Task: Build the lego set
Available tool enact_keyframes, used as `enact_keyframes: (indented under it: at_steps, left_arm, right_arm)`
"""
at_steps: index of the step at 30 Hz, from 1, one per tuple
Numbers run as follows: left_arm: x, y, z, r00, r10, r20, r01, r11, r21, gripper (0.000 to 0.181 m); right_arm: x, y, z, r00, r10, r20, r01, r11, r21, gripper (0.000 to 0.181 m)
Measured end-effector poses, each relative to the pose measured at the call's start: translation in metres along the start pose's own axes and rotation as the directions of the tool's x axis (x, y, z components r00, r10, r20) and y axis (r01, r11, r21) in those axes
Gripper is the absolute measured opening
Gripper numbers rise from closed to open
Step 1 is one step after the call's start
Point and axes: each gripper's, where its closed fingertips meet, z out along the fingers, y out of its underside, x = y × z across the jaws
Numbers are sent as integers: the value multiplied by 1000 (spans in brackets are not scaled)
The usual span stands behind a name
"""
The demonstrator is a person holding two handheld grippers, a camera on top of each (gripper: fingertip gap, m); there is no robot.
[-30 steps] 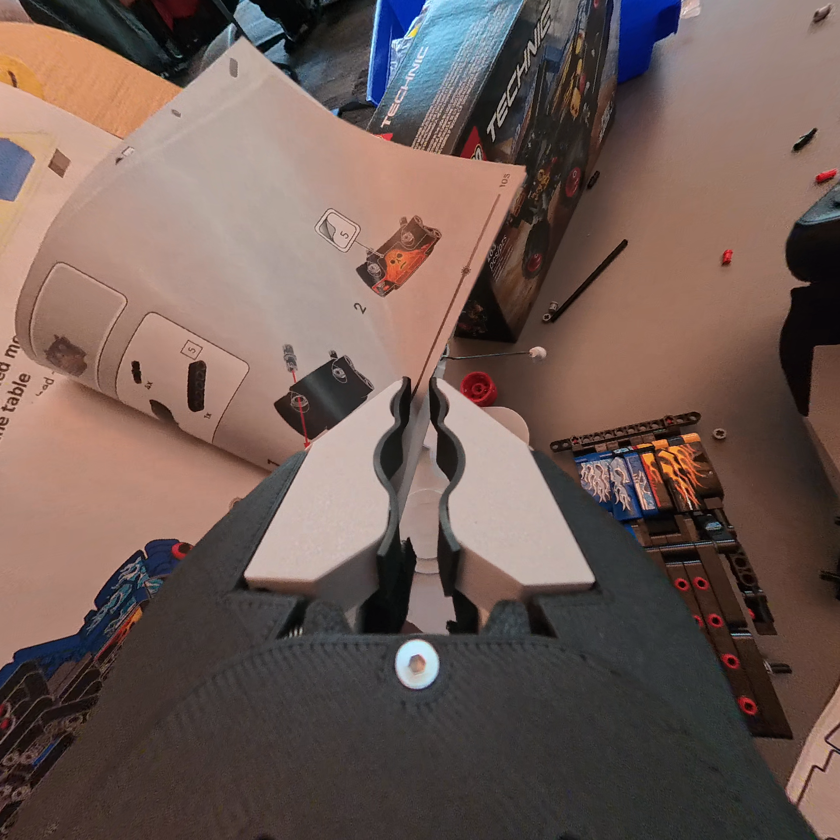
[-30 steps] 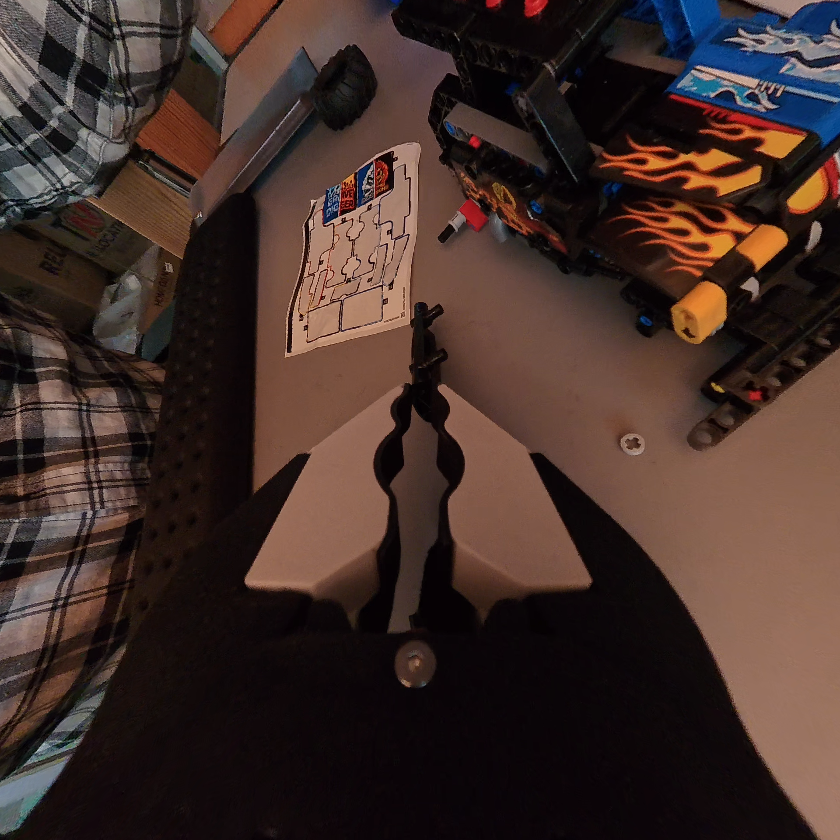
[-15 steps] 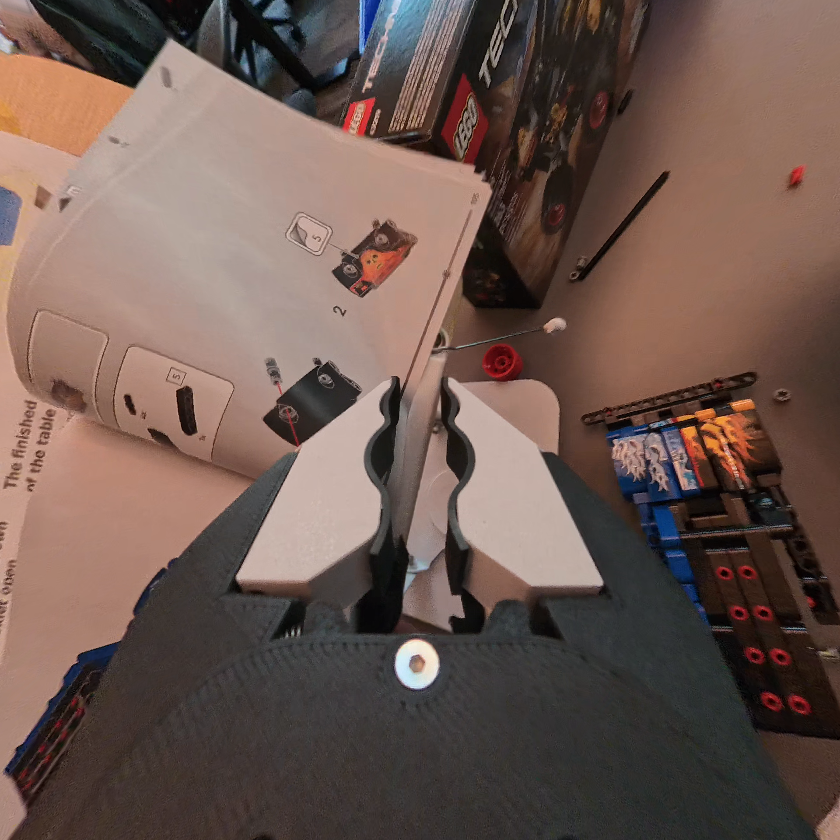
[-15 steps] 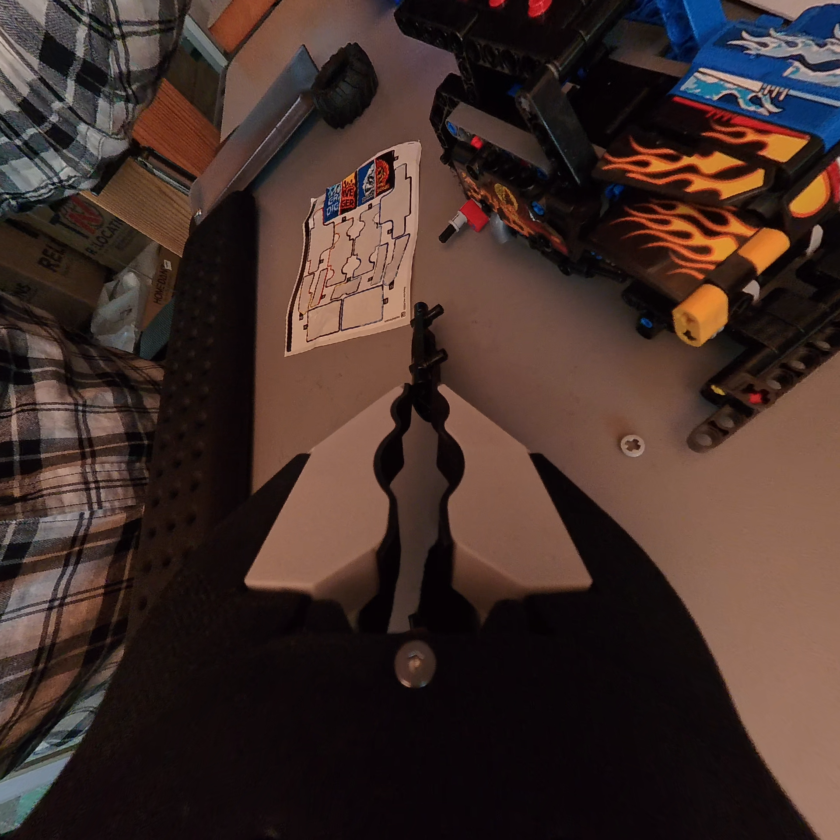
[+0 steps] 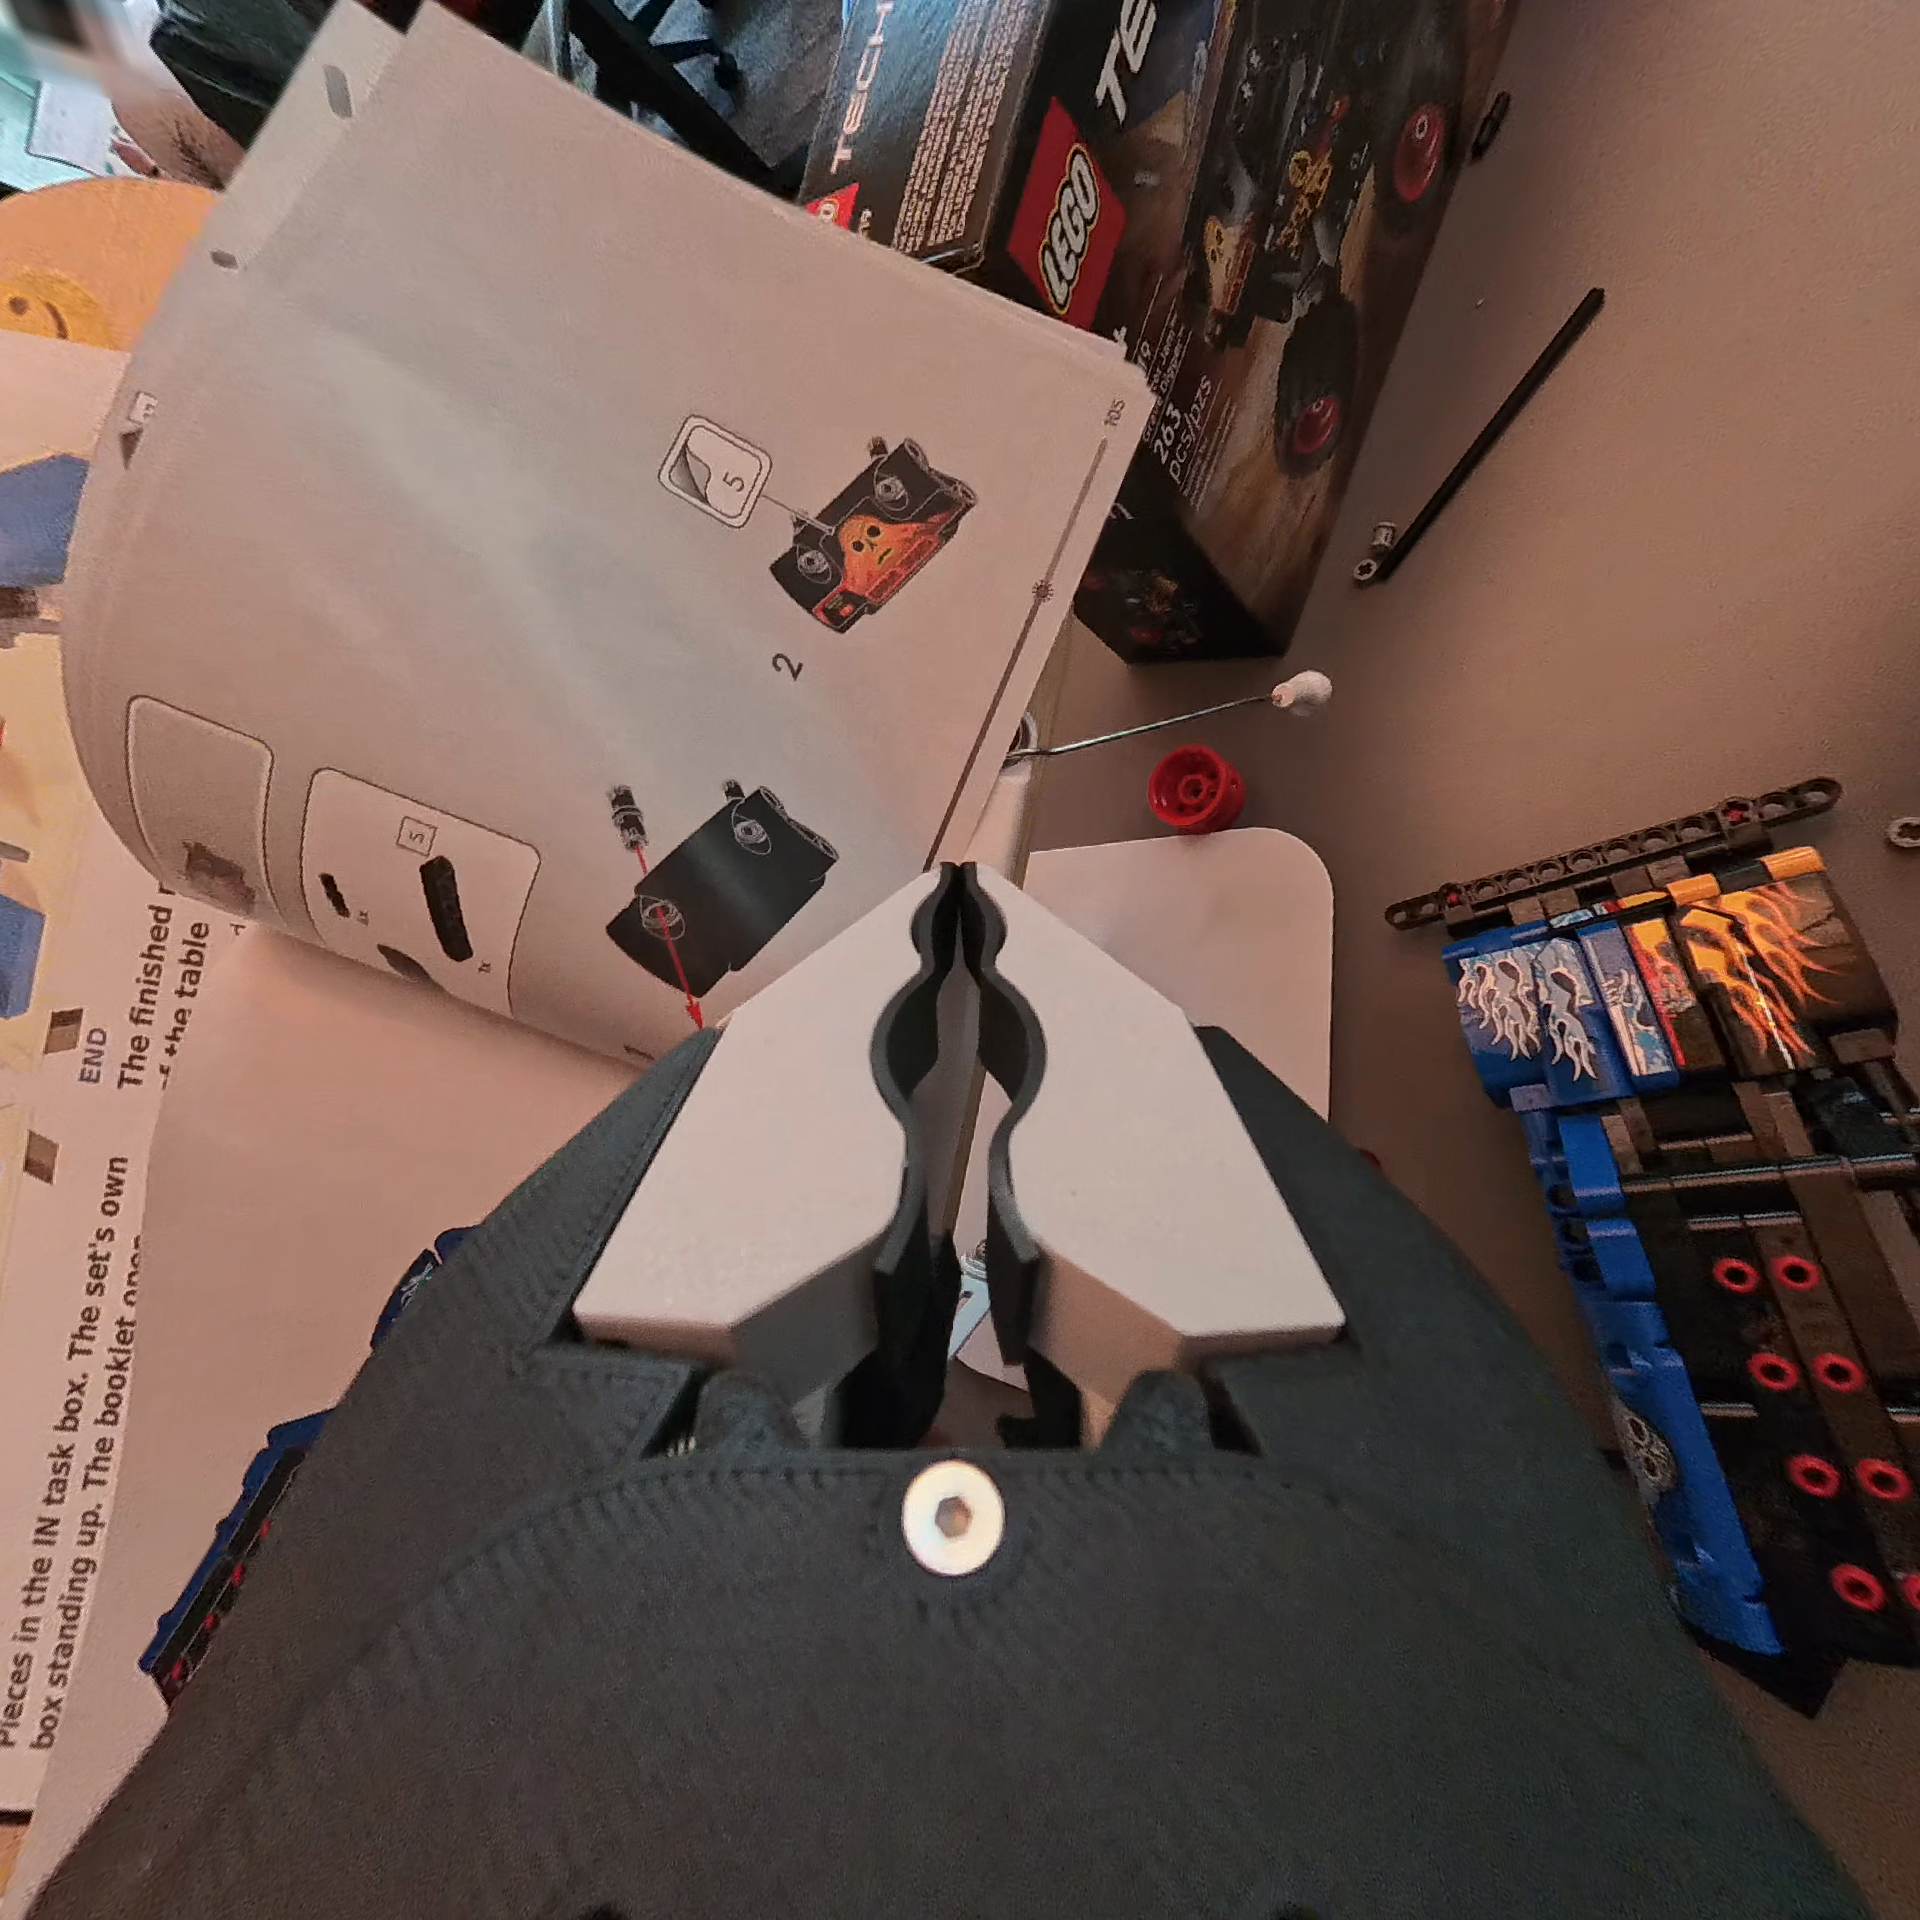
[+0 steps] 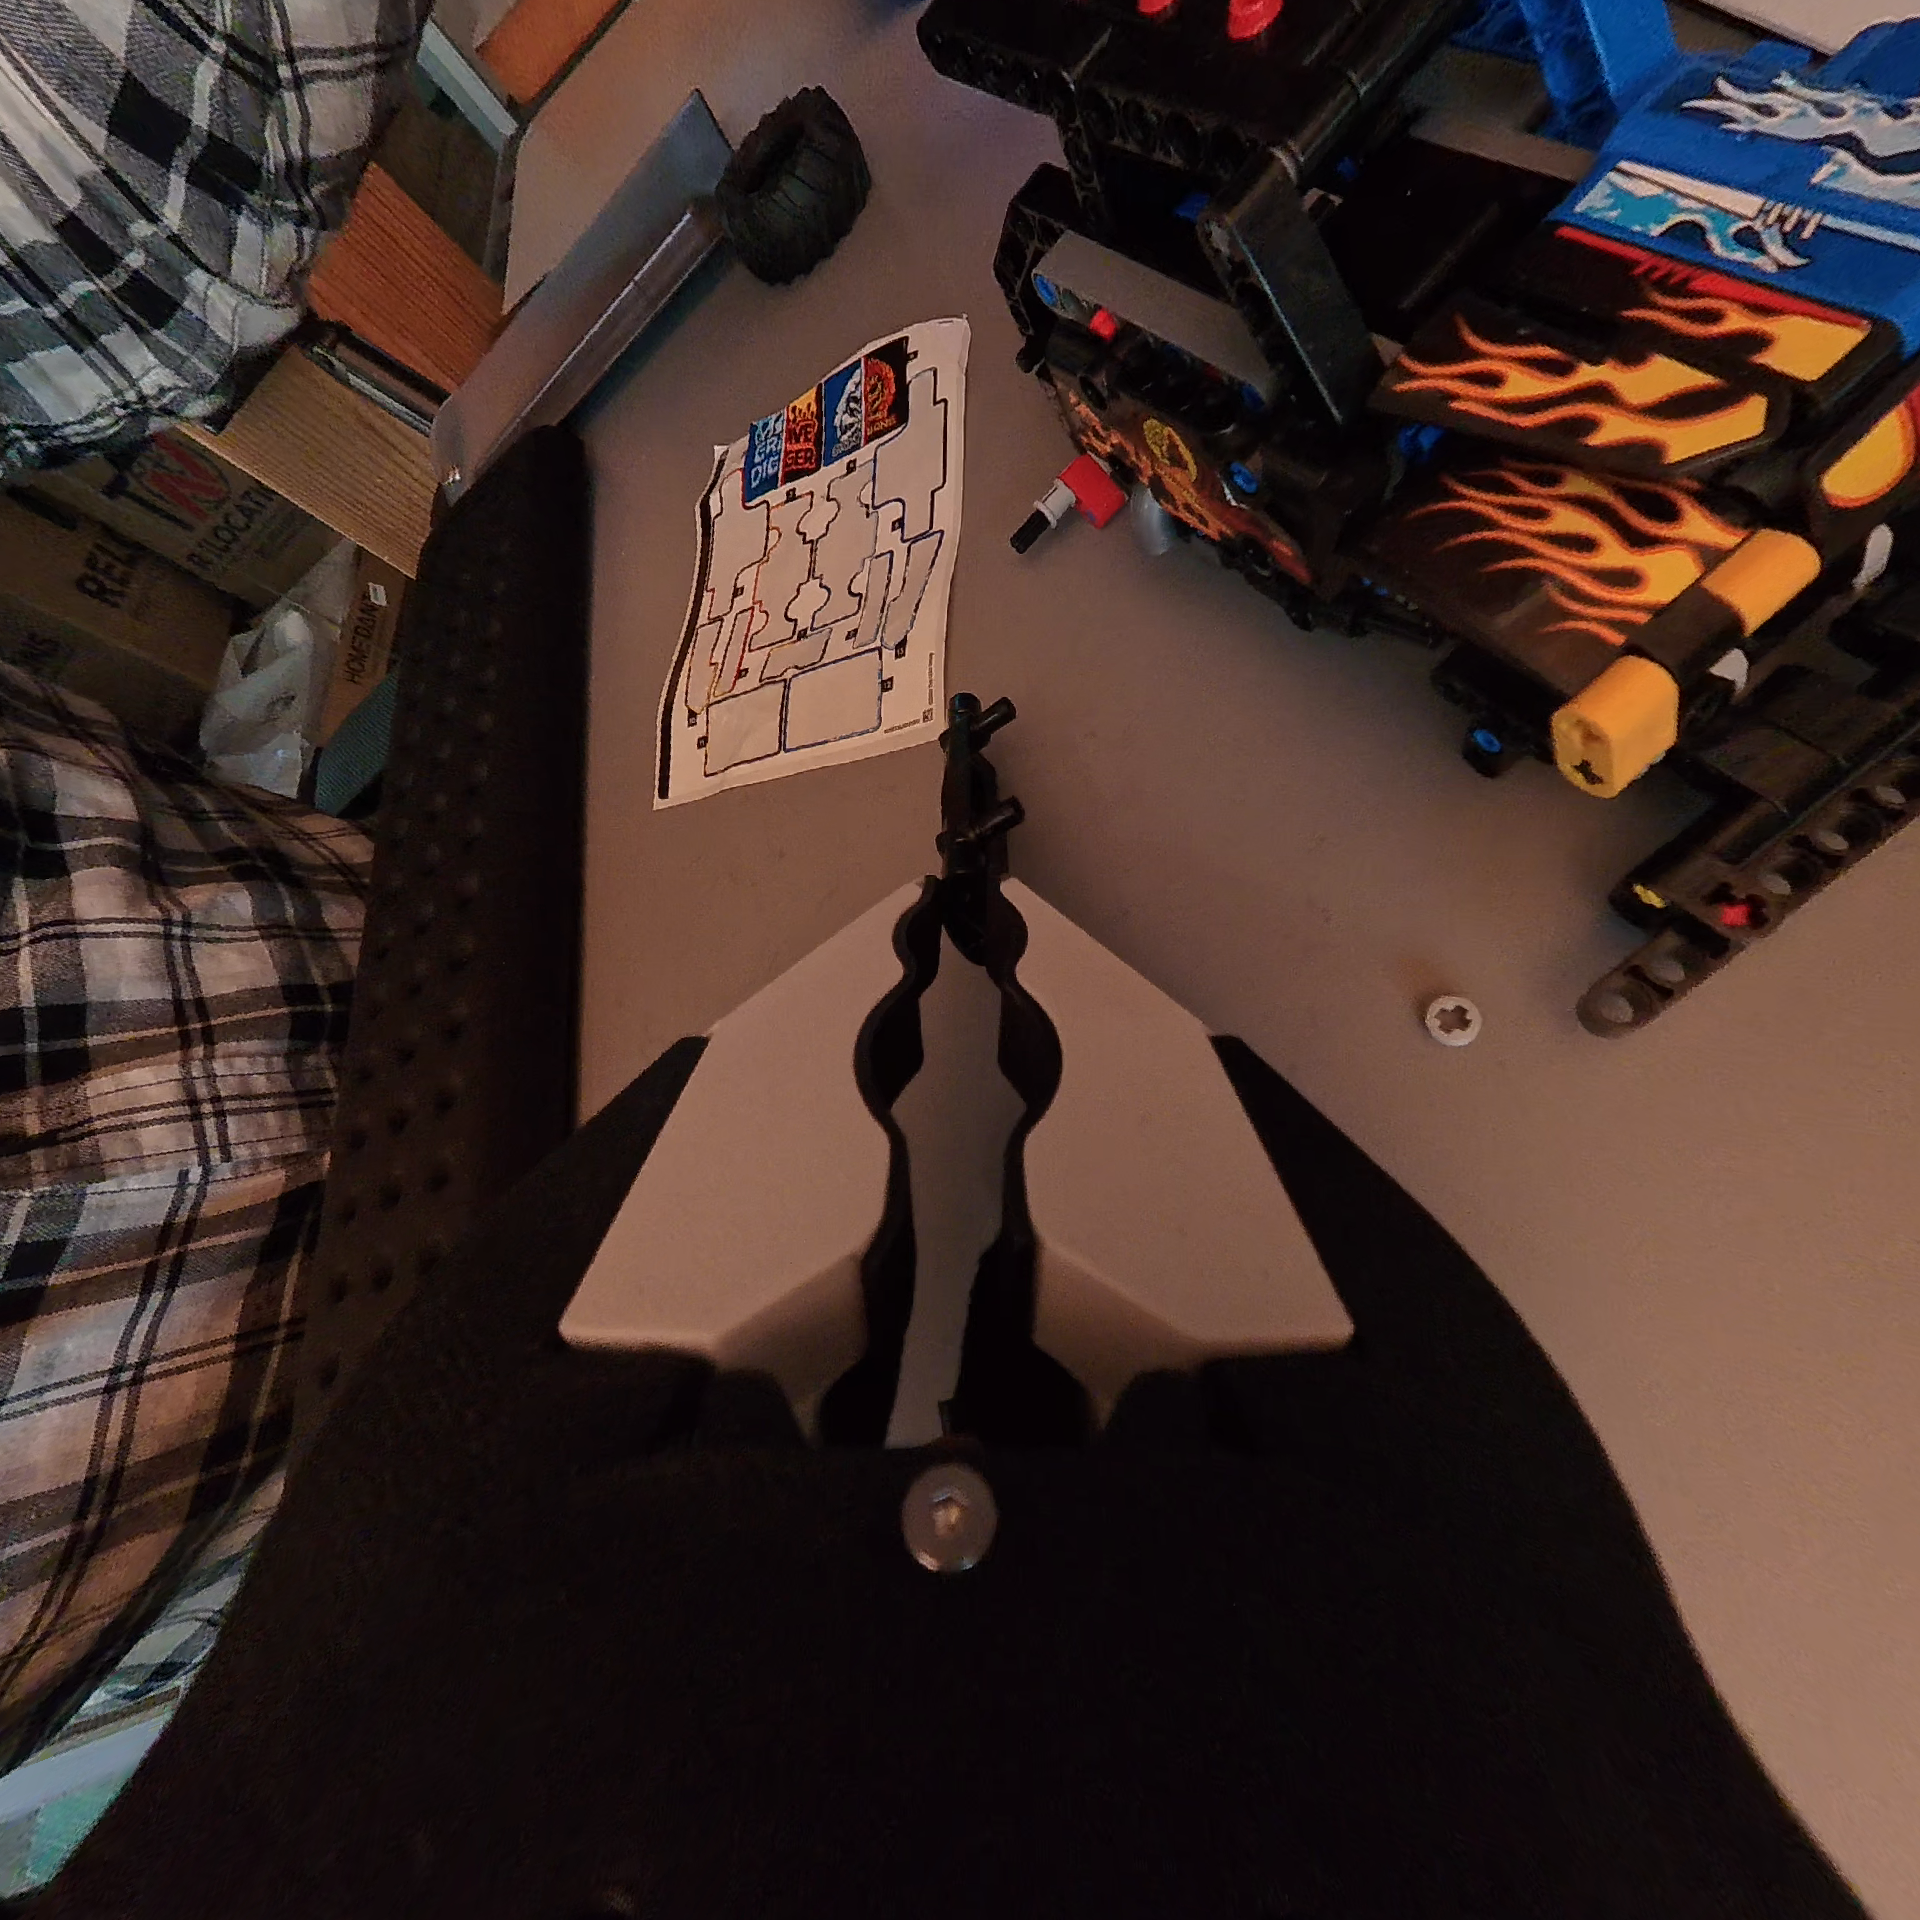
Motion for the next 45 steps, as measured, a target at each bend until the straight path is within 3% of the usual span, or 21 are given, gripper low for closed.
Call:
enact_keyframes:
  at_steps: [5,10,14,45]
  left_arm:
    - [6,-7,0,998,69,2,-69,998,-8,4]
    - [8,-40,6,981,174,84,-175,985,-5,33]
    - [3,-30,24,982,174,70,-166,980,-115,44]
    - [7,-23,13,984,-87,-153,81,996,-45,30]
  right_arm:
    - [0,1,0,1000,-1,-1,1,1000,-1,5]
    - [0,1,1,1000,-5,2,5,1000,-2,5]
    - [1,1,1,1000,-5,1,5,1000,-1,5]
    - [1,2,2,1000,0,9,0,1000,-2,6]
